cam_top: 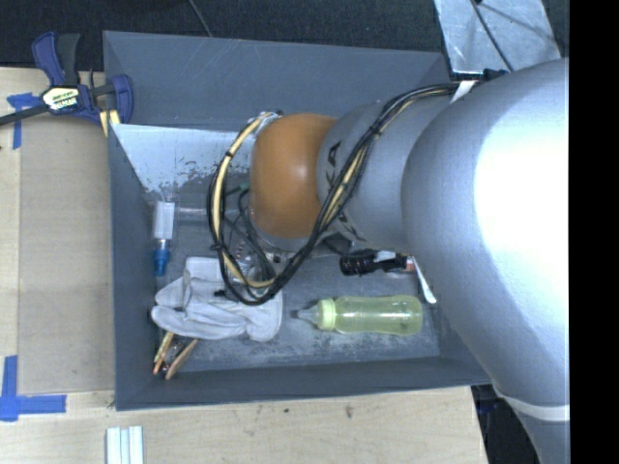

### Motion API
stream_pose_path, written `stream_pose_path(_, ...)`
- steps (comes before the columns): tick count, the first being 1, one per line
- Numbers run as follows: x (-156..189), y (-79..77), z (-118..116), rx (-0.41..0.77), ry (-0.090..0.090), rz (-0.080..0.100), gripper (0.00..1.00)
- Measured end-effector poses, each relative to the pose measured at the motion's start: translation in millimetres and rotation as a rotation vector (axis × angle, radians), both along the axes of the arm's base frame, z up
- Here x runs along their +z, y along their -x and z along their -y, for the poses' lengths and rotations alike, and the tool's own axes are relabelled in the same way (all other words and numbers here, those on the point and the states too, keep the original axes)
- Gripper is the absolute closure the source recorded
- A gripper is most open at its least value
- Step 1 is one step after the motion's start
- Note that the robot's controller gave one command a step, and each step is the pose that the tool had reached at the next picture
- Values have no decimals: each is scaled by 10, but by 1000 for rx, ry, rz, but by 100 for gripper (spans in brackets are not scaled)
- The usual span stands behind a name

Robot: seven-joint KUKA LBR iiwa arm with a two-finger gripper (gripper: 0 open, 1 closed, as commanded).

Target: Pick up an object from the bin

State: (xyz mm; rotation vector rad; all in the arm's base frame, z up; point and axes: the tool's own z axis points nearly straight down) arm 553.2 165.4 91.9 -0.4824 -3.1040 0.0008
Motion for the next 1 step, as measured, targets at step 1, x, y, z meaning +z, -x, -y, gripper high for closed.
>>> stream_pose_path(1, 656, -131, -232, -2, 0, 1, 100)
